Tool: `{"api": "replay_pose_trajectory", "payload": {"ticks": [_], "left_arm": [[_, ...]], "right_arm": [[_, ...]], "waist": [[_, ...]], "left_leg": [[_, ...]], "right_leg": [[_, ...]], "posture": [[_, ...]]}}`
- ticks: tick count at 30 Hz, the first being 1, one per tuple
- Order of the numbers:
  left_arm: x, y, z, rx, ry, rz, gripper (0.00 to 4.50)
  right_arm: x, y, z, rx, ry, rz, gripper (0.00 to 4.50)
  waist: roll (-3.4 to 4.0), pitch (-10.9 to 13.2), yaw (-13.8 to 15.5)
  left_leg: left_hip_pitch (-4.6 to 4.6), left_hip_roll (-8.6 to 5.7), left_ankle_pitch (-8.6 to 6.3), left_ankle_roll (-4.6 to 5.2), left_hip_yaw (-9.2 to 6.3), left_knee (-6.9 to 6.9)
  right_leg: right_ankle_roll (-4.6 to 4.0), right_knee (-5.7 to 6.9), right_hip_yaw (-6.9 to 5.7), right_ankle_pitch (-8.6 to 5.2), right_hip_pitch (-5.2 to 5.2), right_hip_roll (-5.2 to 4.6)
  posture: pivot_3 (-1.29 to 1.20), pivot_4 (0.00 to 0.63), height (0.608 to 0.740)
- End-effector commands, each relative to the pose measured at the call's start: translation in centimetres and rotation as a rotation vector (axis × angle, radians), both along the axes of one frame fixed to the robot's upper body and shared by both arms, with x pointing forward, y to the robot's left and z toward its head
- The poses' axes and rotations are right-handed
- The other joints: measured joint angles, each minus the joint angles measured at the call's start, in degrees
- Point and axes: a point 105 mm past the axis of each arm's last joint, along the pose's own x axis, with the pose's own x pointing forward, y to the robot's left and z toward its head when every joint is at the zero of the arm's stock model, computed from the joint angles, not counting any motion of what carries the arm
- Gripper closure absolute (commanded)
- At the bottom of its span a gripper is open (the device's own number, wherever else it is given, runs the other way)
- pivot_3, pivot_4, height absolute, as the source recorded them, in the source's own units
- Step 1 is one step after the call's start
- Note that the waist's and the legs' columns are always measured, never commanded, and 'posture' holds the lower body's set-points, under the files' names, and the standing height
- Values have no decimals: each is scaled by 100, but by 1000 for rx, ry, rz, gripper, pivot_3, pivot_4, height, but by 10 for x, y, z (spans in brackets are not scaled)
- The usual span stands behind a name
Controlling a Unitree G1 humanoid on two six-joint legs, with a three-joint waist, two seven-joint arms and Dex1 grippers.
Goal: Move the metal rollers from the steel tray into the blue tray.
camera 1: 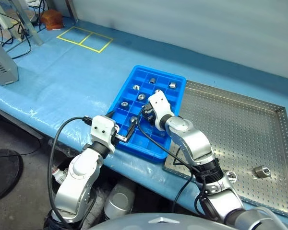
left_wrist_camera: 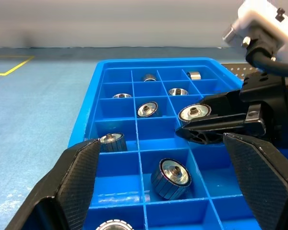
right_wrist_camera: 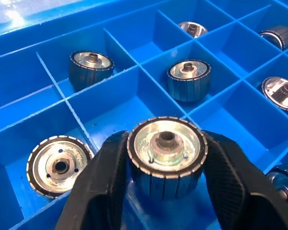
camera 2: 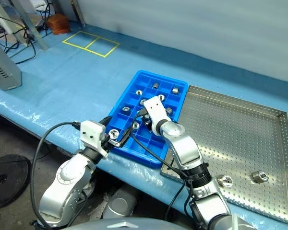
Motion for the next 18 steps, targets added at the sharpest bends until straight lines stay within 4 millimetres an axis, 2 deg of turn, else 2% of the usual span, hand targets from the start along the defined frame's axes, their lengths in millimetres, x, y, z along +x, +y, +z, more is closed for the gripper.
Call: {"api": "replay_pose_trajectory", "payload": {"ticks": [1,3,4,7,9,11,14,18], "left_arm": [[-1,-7,5,-12,-18,-31,0],[0,-9,5,-11,-18,-42,0],[0,-10,5,-6,-19,-53,0],[0,-15,6,-13,-22,-85,0],[0,-25,7,-22,-21,-143,0],[0,-33,7,-20,-12,-199,0],[-3,-46,5,-16,0,-292,0],[-5,-60,3,-9,9,-381,0]], "right_arm": [[1,-9,6,8,-24,-36,888],[1,-12,7,8,-27,-43,207],[1,-14,10,13,-34,-54,39],[-1,-19,20,36,-60,-73,39],[-6,-30,30,53,-88,-106,39],[-9,-44,34,42,-101,-158,39],[-21,-75,39,39,-109,-277,39],[-38,-106,39,6,-101,-390,39]], "waist": [[0,0,-1],[1,-1,-5],[1,-1,-8],[1,-1,-21],[3,-1,-41],[3,-2,-95],[5,-4,-267],[17,-11,-644]], "left_leg": [[0,0,0,0,0,1],[0,0,0,0,-1,2],[0,0,0,0,-1,3],[0,0,0,0,-1,3],[-2,0,0,0,-2,4],[-8,-2,0,0,-5,9],[-8,-3,0,1,-6,19],[-10,-4,0,2,-7,21]], "right_leg": [[-1,0,0,0,0,0],[-1,0,-1,-1,1,0],[-2,0,-1,-1,2,0],[-1,0,-1,-1,2,0],[-2,-1,-2,-1,1,0],[-2,-1,-4,-1,1,0],[-5,-3,-4,-3,6,-3],[-6,-3,-3,-3,8,-3]], "posture": [[467,150,740],[455,150,740],[440,150,740],[399,150,740],[375,150,740],[343,150,740],[260,150,740],[202,150,740]]}}
